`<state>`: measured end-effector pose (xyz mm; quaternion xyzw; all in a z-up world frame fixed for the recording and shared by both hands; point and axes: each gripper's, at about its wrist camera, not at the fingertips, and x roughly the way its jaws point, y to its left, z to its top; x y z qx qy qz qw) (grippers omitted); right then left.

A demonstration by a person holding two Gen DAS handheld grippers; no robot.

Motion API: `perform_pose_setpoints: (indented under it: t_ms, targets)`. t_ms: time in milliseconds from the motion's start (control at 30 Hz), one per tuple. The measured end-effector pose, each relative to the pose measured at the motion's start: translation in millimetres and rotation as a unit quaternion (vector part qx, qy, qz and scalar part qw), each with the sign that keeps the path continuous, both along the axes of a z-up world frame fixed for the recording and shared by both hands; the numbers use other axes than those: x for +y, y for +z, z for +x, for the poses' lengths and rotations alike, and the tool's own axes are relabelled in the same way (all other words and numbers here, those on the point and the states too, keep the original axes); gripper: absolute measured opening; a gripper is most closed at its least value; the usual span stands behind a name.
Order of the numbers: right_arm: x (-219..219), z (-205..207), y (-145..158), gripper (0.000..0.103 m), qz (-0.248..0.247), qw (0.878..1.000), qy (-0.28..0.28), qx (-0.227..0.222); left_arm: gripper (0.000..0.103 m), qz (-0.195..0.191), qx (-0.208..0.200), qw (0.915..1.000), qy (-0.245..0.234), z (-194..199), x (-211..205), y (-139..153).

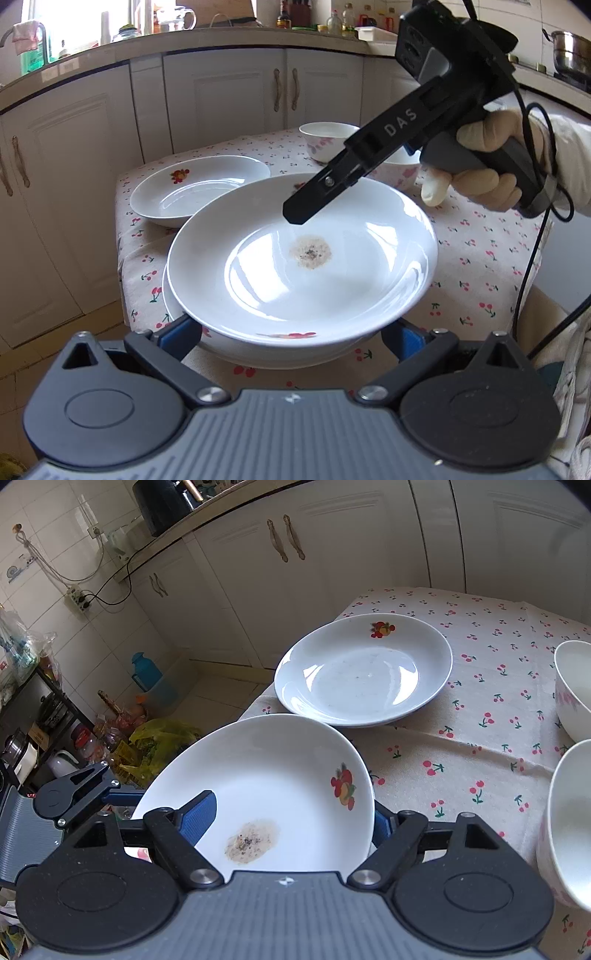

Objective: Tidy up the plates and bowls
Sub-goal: 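Lower the stained plate onto the other white plate with right tool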

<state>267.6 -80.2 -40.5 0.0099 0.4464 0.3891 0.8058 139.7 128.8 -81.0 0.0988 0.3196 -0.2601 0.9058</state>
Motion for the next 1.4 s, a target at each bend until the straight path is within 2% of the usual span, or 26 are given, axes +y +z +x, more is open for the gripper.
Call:
perform_pose_setpoints:
  t_ms: [167,533,1200,1400]
  targets:
    - [-5,-5,2,0.088,-0.001,1.000,-0.006,0.001,0.102,0.015,0.003,0.9998,-0.015,2,-5,-2]
    - [-24,-8,5,0.088,-0.009,1.000,-0.027,0.003,0.102,-0.002,0.019,0.9990,-0.040,16,-16,-3]
    - [-20,-5,10,0.089,-0.021,0.999,-0.037,0.018,0.102,-0.038,0.080,0.9954,-0.038,33,-7,-10]
    - [-22,-4,9,0.088,-0.011,0.999,-0.045,0.024,0.102,-0.028,0.080,0.9959,-0.032,30,-9,-7]
